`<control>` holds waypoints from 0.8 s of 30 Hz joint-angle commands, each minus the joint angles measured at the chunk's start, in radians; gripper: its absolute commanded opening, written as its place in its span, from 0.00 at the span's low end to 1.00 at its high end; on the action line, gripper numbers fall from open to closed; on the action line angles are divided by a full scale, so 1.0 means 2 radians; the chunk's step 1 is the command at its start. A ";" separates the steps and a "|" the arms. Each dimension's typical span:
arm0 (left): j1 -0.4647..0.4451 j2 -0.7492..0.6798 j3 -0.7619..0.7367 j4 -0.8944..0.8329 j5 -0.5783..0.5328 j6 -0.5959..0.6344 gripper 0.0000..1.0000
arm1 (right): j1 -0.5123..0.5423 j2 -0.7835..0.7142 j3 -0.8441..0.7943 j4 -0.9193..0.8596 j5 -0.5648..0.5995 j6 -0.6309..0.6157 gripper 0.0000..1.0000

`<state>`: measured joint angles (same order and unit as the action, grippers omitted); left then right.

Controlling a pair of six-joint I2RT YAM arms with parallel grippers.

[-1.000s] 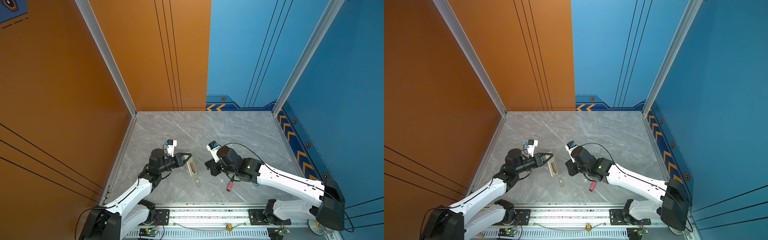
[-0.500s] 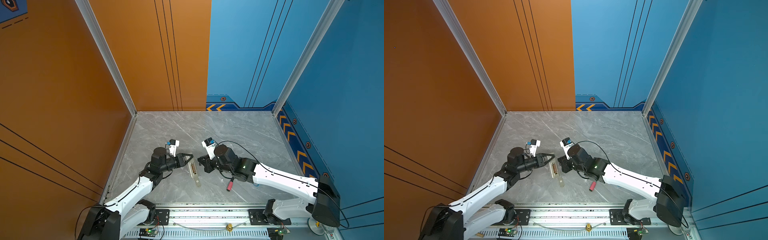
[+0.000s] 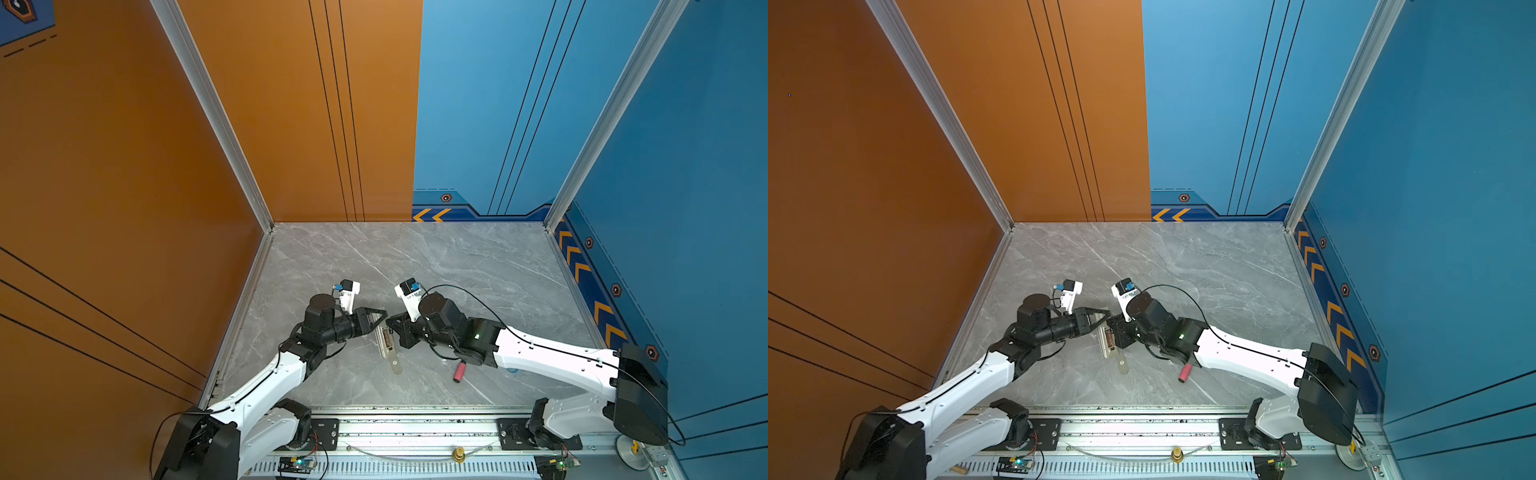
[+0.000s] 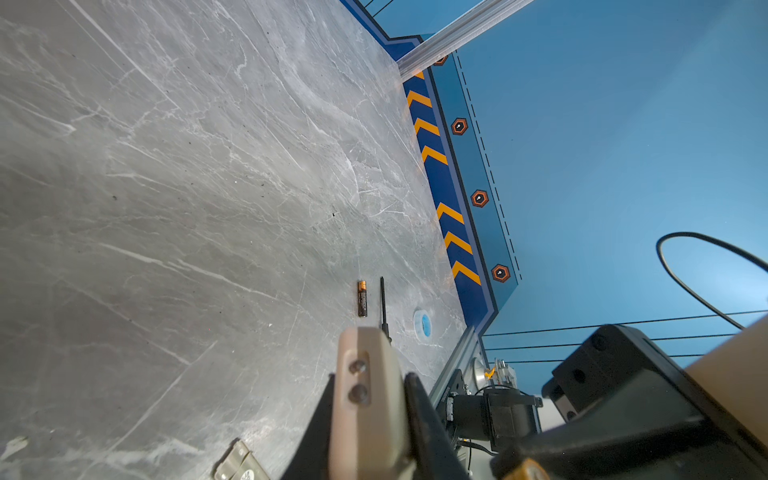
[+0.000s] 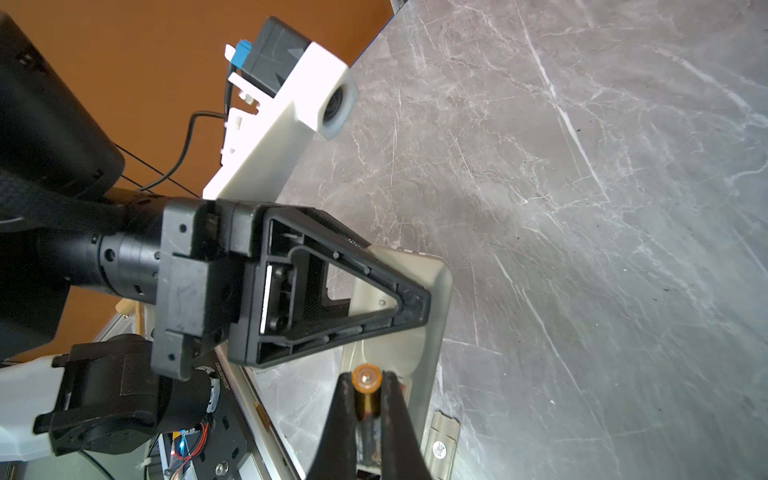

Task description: Load the batteries into the remote control

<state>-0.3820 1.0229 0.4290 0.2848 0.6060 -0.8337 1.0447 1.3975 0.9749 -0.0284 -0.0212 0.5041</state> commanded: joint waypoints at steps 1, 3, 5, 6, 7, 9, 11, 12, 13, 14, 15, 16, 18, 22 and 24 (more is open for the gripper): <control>-0.005 -0.010 0.018 -0.003 -0.010 0.006 0.00 | 0.005 0.009 0.009 0.013 0.016 0.010 0.00; -0.005 -0.011 0.019 -0.003 -0.011 0.005 0.00 | 0.005 0.011 0.009 0.012 0.018 0.010 0.00; -0.005 -0.012 0.019 -0.003 -0.012 0.005 0.00 | 0.006 0.013 0.008 0.011 0.021 0.011 0.00; -0.004 -0.012 0.019 -0.003 -0.012 0.004 0.00 | 0.007 0.014 0.007 0.011 0.021 0.012 0.00; -0.004 -0.012 0.019 -0.003 -0.012 0.005 0.00 | 0.007 0.014 0.007 0.011 0.022 0.012 0.00; -0.004 -0.013 0.019 -0.003 -0.013 0.003 0.00 | 0.009 0.016 0.006 0.011 0.024 0.013 0.00; -0.004 -0.014 0.020 -0.002 -0.013 0.002 0.00 | 0.010 0.017 0.006 0.010 0.026 0.012 0.00; -0.004 -0.014 0.019 -0.002 -0.014 0.001 0.00 | 0.010 0.018 0.005 0.010 0.028 0.012 0.00; -0.004 -0.014 0.020 -0.002 -0.013 0.001 0.00 | 0.010 0.018 0.004 0.011 0.028 0.012 0.00; -0.004 -0.014 0.020 -0.002 -0.014 0.001 0.00 | 0.010 0.019 0.003 0.012 0.028 0.012 0.00; -0.004 -0.016 0.020 -0.002 -0.014 0.000 0.00 | 0.011 0.020 0.003 0.013 0.028 0.012 0.00; -0.004 -0.016 0.019 -0.002 -0.014 -0.001 0.00 | 0.011 0.021 0.003 0.014 0.028 0.012 0.00; -0.004 -0.017 0.020 -0.002 -0.015 -0.002 0.00 | 0.012 0.024 0.001 0.014 0.030 0.012 0.00; -0.002 -0.019 0.019 -0.001 -0.013 -0.004 0.00 | 0.013 0.029 -0.002 0.019 0.032 0.013 0.00; -0.002 -0.019 0.019 0.001 -0.013 -0.006 0.00 | 0.013 0.031 -0.003 0.020 0.035 0.012 0.00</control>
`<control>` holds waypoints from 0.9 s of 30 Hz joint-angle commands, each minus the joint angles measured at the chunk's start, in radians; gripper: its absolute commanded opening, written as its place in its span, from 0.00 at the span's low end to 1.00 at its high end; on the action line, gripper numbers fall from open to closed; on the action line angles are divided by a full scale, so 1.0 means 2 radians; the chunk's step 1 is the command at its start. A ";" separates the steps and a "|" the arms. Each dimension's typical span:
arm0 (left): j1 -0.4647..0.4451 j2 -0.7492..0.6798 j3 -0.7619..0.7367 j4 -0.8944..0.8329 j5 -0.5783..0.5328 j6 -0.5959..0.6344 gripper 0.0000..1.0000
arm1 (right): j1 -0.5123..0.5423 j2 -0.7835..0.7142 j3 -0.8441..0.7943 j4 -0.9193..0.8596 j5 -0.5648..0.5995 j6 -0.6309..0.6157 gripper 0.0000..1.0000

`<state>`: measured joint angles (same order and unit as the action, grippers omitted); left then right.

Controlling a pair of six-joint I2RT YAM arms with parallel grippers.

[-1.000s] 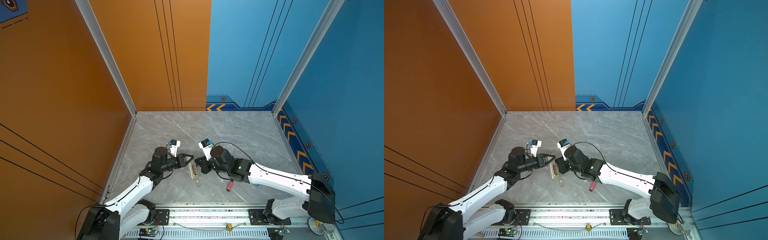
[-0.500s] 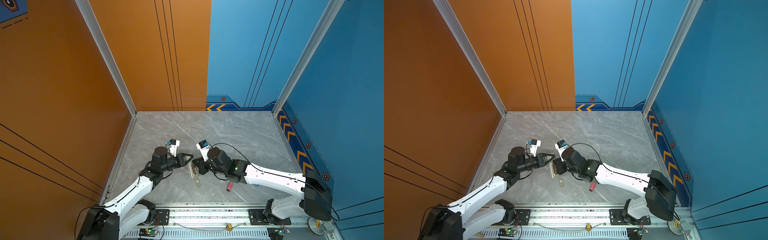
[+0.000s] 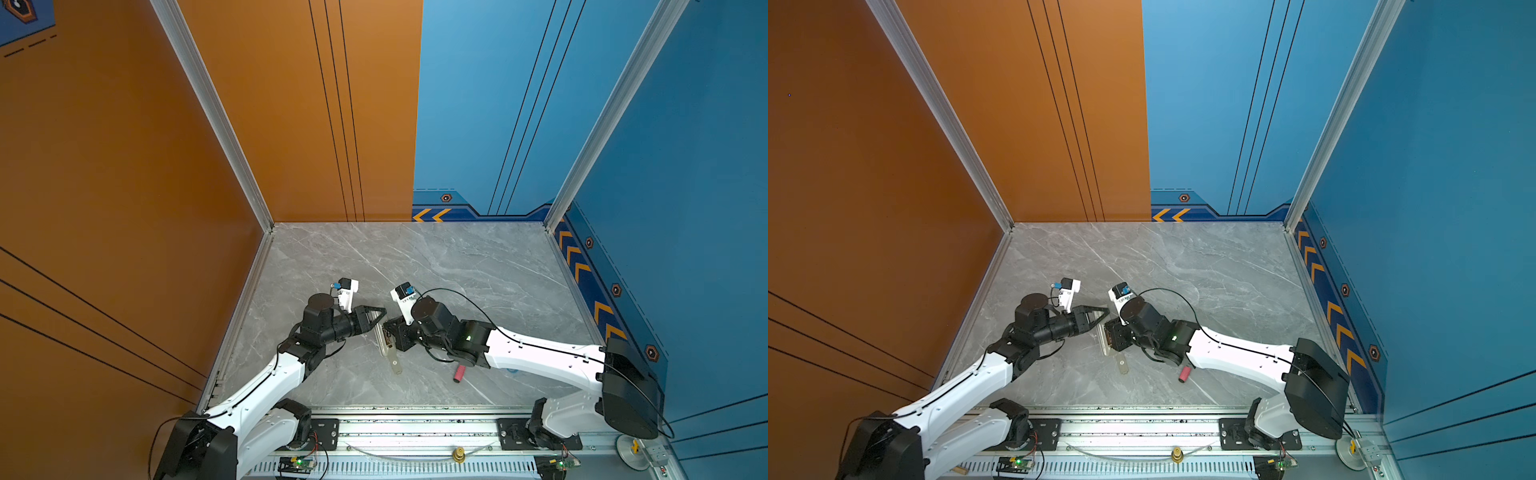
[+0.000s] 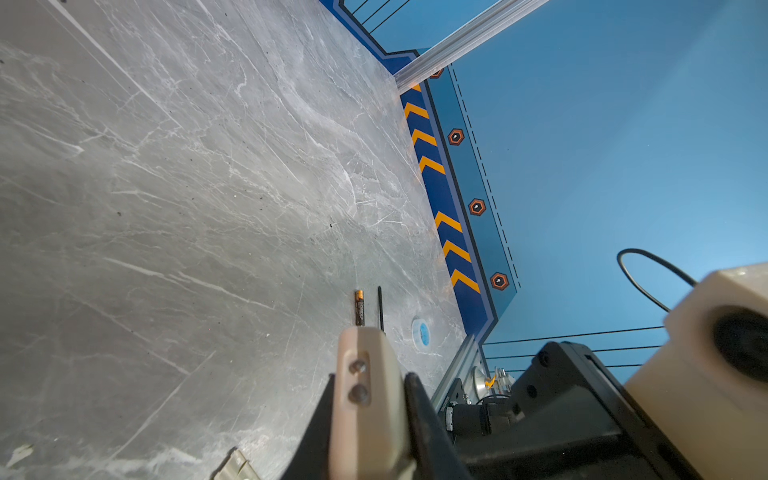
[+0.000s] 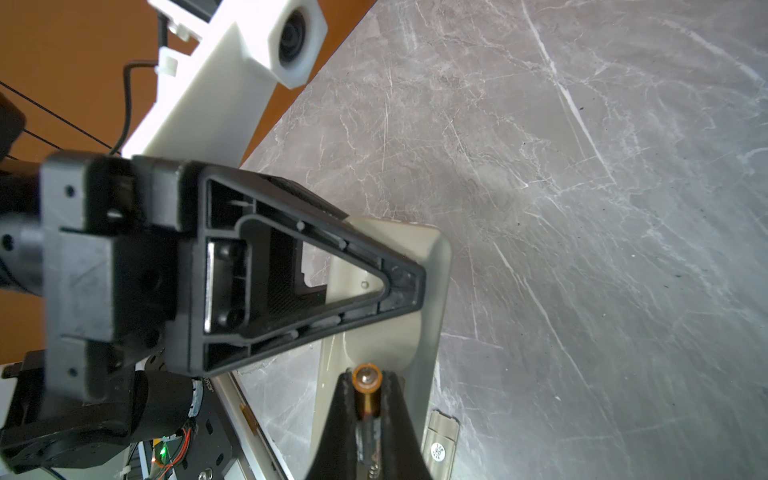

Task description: Load the batteries into the remote control

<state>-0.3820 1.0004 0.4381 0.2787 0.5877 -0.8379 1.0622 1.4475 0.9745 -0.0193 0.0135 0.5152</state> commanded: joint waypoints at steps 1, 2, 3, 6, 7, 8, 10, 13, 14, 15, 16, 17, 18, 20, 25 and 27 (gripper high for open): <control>-0.001 -0.009 0.014 0.005 -0.003 -0.005 0.00 | 0.005 0.007 -0.003 0.016 0.020 0.006 0.00; -0.001 -0.009 0.014 0.006 -0.003 -0.006 0.00 | 0.006 0.009 -0.002 0.016 0.021 0.005 0.00; -0.001 -0.009 0.013 0.006 -0.002 -0.007 0.00 | 0.007 0.010 -0.003 0.016 0.022 0.004 0.00; 0.000 -0.010 0.012 0.010 -0.001 -0.010 0.00 | 0.008 0.015 -0.003 0.017 0.025 0.002 0.00; 0.001 -0.010 0.012 0.011 0.000 -0.010 0.00 | 0.008 0.017 -0.003 0.018 0.026 0.002 0.00; 0.001 -0.010 0.012 0.011 0.000 -0.011 0.00 | 0.008 0.018 -0.003 0.018 0.026 0.002 0.00; 0.002 -0.011 0.012 0.011 0.001 -0.012 0.00 | 0.009 0.020 -0.003 0.019 0.026 0.002 0.00; 0.003 -0.012 0.011 0.011 0.001 -0.013 0.00 | 0.010 0.019 -0.005 0.019 0.033 0.000 0.00; 0.005 -0.013 0.011 0.011 0.001 -0.013 0.00 | 0.011 0.019 -0.006 0.018 0.035 -0.001 0.00; 0.004 -0.013 0.011 0.011 0.001 -0.013 0.00 | 0.011 0.019 -0.007 0.018 0.037 -0.002 0.00; 0.004 -0.013 0.011 0.011 0.001 -0.013 0.00 | 0.010 0.019 -0.007 0.017 0.038 -0.003 0.00; 0.005 -0.014 0.011 0.012 0.001 -0.013 0.00 | 0.011 0.019 -0.007 0.016 0.039 -0.004 0.00; 0.005 -0.014 0.011 0.011 0.001 -0.013 0.00 | 0.013 0.020 -0.006 0.015 0.040 -0.005 0.00; 0.005 -0.015 0.012 0.011 0.001 -0.014 0.00 | 0.013 0.022 -0.006 0.013 0.042 -0.006 0.00; 0.008 -0.017 0.012 0.012 0.003 -0.014 0.00 | 0.016 0.021 -0.005 0.006 0.049 -0.011 0.00; 0.009 -0.017 0.012 0.011 0.003 -0.013 0.00 | 0.017 0.022 -0.003 -0.001 0.050 -0.014 0.00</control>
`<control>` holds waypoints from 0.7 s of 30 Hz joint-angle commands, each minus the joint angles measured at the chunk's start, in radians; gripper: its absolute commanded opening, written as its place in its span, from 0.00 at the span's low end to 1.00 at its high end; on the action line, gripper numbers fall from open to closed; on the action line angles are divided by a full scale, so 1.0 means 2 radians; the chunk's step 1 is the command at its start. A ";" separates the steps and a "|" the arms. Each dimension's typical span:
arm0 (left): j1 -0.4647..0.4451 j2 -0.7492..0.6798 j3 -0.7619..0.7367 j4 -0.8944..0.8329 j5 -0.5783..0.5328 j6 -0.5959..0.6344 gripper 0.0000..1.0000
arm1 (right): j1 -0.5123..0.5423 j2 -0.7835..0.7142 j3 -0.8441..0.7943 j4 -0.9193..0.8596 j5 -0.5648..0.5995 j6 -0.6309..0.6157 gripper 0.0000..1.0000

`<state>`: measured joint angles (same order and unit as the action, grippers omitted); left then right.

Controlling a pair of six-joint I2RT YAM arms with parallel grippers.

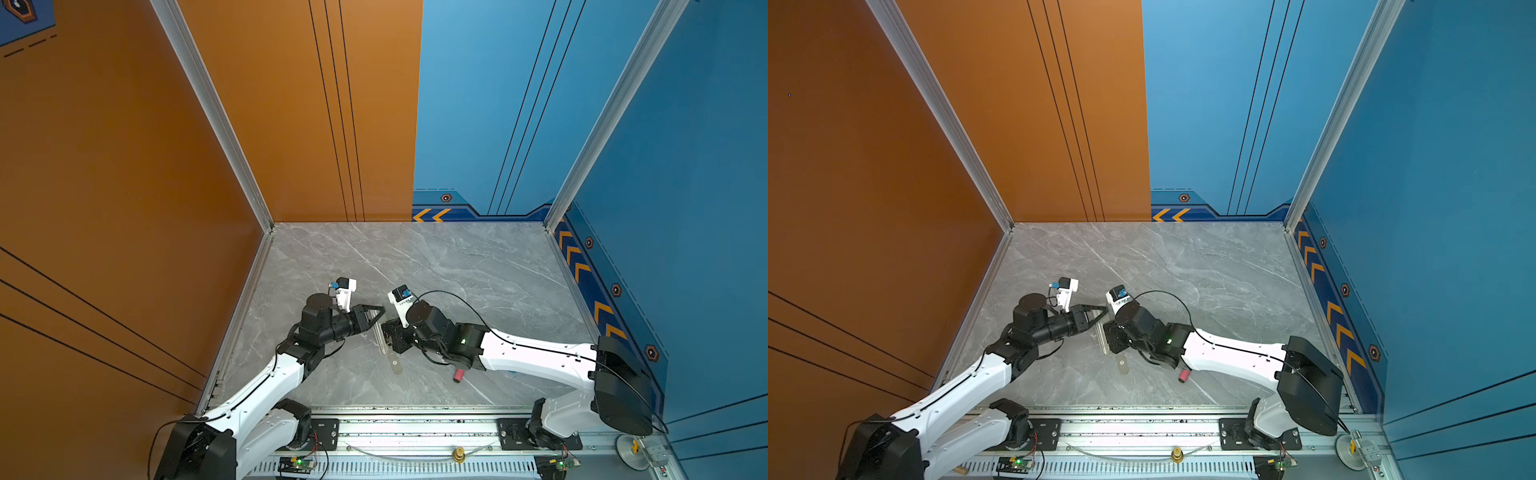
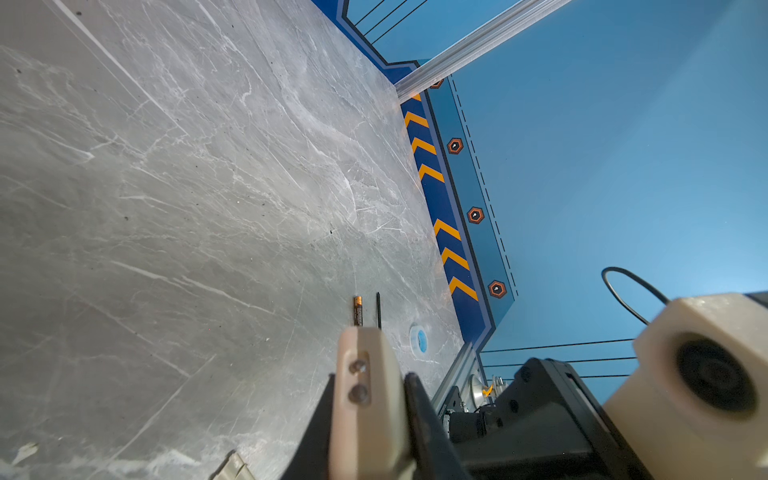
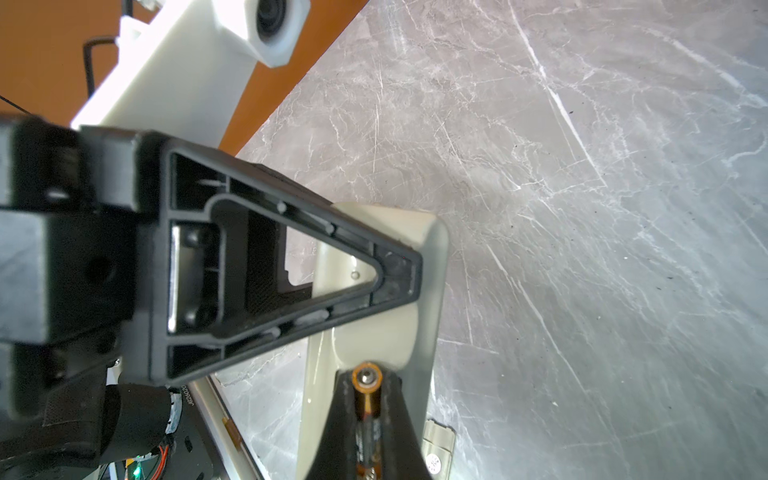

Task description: Load the batteries into the remote control

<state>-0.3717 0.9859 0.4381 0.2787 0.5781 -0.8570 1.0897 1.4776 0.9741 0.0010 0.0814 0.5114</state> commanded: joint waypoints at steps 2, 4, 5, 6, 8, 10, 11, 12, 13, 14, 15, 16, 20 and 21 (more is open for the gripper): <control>0.006 -0.009 0.012 0.012 0.007 -0.003 0.00 | 0.005 0.008 0.001 -0.017 0.020 -0.015 0.00; 0.006 -0.009 0.012 0.012 0.009 -0.003 0.00 | 0.007 0.009 0.002 -0.021 0.024 -0.018 0.00; 0.006 -0.009 0.012 0.011 0.009 -0.003 0.00 | 0.007 0.010 0.002 -0.021 0.024 -0.019 0.00; 0.006 -0.009 0.012 0.011 0.009 -0.003 0.00 | 0.007 0.011 0.003 -0.021 0.024 -0.018 0.00; 0.006 -0.009 0.014 0.011 0.010 -0.003 0.00 | 0.007 0.013 0.003 -0.021 0.024 -0.018 0.00; 0.007 -0.010 0.014 0.011 0.011 -0.003 0.00 | 0.007 0.014 0.004 -0.021 0.024 -0.017 0.00; 0.007 -0.010 0.014 0.011 0.011 -0.003 0.00 | 0.007 0.015 0.005 -0.021 0.024 -0.017 0.02; 0.007 -0.010 0.014 0.012 0.011 -0.003 0.00 | 0.007 0.014 0.005 -0.020 0.023 -0.017 0.04; 0.008 -0.011 0.014 0.011 0.011 -0.003 0.00 | 0.008 0.014 0.005 -0.019 0.023 -0.017 0.06; 0.007 -0.011 0.014 0.011 0.012 -0.003 0.00 | 0.008 0.014 0.006 -0.020 0.023 -0.017 0.08; 0.007 -0.011 0.014 0.011 0.012 -0.003 0.00 | 0.008 0.014 0.007 -0.020 0.023 -0.017 0.10; 0.007 -0.011 0.014 0.011 0.012 -0.003 0.00 | 0.009 0.014 0.008 -0.020 0.022 -0.017 0.12; 0.008 -0.011 0.014 0.011 0.012 -0.003 0.00 | 0.009 0.014 0.008 -0.020 0.021 -0.018 0.21; 0.008 -0.011 0.014 0.011 0.012 -0.003 0.00 | 0.010 0.013 0.009 -0.020 0.021 -0.018 0.23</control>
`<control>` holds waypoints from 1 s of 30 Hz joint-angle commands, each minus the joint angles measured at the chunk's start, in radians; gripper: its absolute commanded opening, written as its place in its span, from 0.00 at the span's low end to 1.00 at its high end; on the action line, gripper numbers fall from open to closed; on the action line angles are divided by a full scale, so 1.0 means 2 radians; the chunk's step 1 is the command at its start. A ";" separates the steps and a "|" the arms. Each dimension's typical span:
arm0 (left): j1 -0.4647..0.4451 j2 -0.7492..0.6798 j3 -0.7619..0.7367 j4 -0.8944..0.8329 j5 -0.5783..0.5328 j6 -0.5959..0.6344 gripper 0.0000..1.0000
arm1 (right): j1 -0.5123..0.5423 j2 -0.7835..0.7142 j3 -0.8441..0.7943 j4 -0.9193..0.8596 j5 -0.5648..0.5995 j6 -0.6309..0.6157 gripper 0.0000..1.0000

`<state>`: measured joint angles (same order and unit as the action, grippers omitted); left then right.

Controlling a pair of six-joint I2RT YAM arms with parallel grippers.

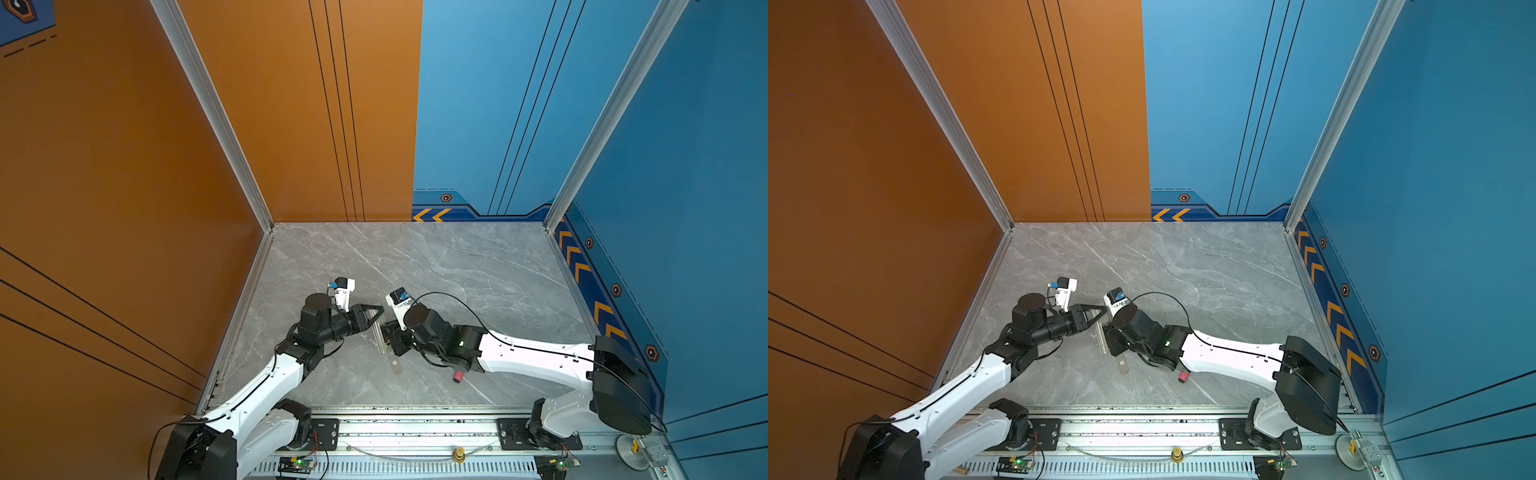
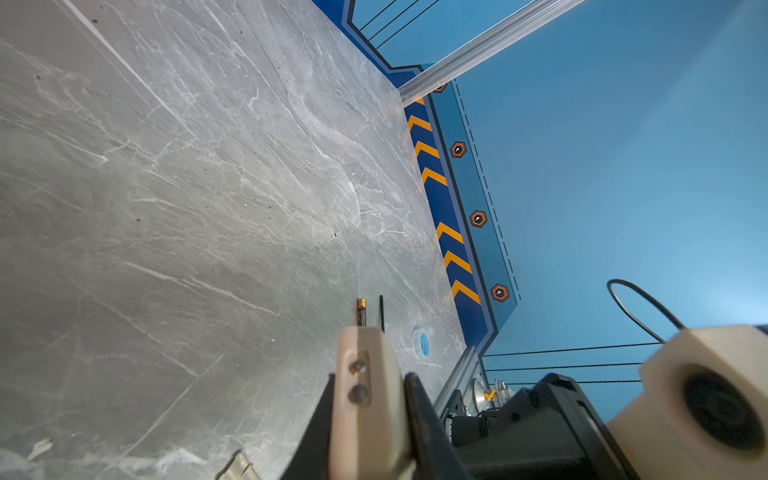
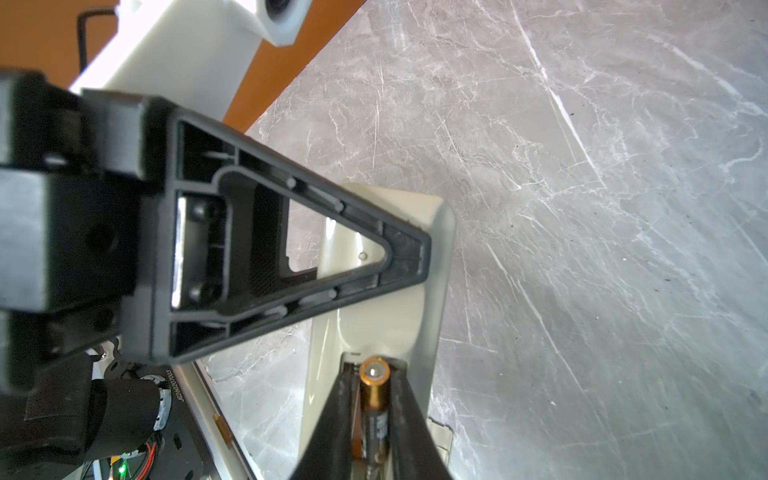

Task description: Load the batteries into the remote control

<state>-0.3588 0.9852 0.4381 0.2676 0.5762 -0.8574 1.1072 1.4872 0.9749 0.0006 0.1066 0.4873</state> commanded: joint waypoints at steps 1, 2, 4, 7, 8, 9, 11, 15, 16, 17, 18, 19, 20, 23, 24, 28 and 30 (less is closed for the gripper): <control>0.001 -0.012 0.014 0.017 0.013 -0.002 0.00 | 0.001 0.007 0.009 -0.020 0.010 -0.007 0.24; 0.001 -0.012 0.014 0.017 0.013 -0.001 0.00 | 0.002 0.007 0.009 -0.020 0.011 -0.007 0.25; 0.000 -0.012 0.014 0.017 0.014 -0.001 0.00 | 0.002 0.006 0.010 -0.021 0.012 -0.009 0.29; 0.001 -0.013 0.013 0.017 0.015 -0.001 0.00 | 0.005 0.006 0.013 -0.024 0.013 -0.013 0.33; 0.001 -0.013 0.012 0.017 0.015 -0.001 0.00 | 0.006 0.006 0.014 -0.025 0.014 -0.015 0.34; 0.001 -0.014 0.012 0.017 0.015 -0.001 0.00 | 0.008 0.005 0.016 -0.026 0.014 -0.017 0.35; 0.001 -0.014 0.012 0.017 0.016 -0.001 0.00 | 0.013 0.004 0.019 -0.027 0.015 -0.026 0.38; 0.001 -0.014 0.012 0.017 0.018 0.000 0.00 | 0.020 0.000 0.026 -0.034 0.015 -0.041 0.44; 0.002 -0.014 0.012 0.017 0.019 0.000 0.00 | 0.022 -0.002 0.028 -0.036 0.015 -0.046 0.46; 0.001 -0.014 0.012 0.017 0.020 0.000 0.00 | 0.024 -0.006 0.029 -0.038 0.017 -0.051 0.50; 0.002 -0.013 0.012 0.017 0.022 0.001 0.00 | 0.025 -0.010 0.029 -0.040 0.018 -0.055 0.52; 0.002 -0.013 0.012 0.016 0.022 0.001 0.00 | 0.027 -0.015 0.029 -0.041 0.016 -0.061 0.56; 0.002 -0.013 0.012 0.016 0.024 0.001 0.00 | 0.028 -0.021 0.030 -0.043 0.017 -0.066 0.59; 0.003 -0.012 0.012 0.016 0.027 0.003 0.00 | 0.031 -0.034 0.032 -0.053 0.019 -0.080 0.64; 0.003 -0.012 0.012 0.016 0.029 0.002 0.00 | 0.031 -0.039 0.033 -0.056 0.020 -0.086 0.64; 0.003 -0.012 0.014 0.011 0.033 0.006 0.00 | 0.032 -0.063 0.031 -0.064 0.012 -0.109 0.65; 0.003 -0.014 0.017 0.003 0.036 0.011 0.00 | 0.032 -0.076 0.032 -0.074 0.008 -0.125 0.65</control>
<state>-0.3546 0.9695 0.4381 0.2684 0.6170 -0.8558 1.1683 1.3827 1.0096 -0.1310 0.1520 0.3042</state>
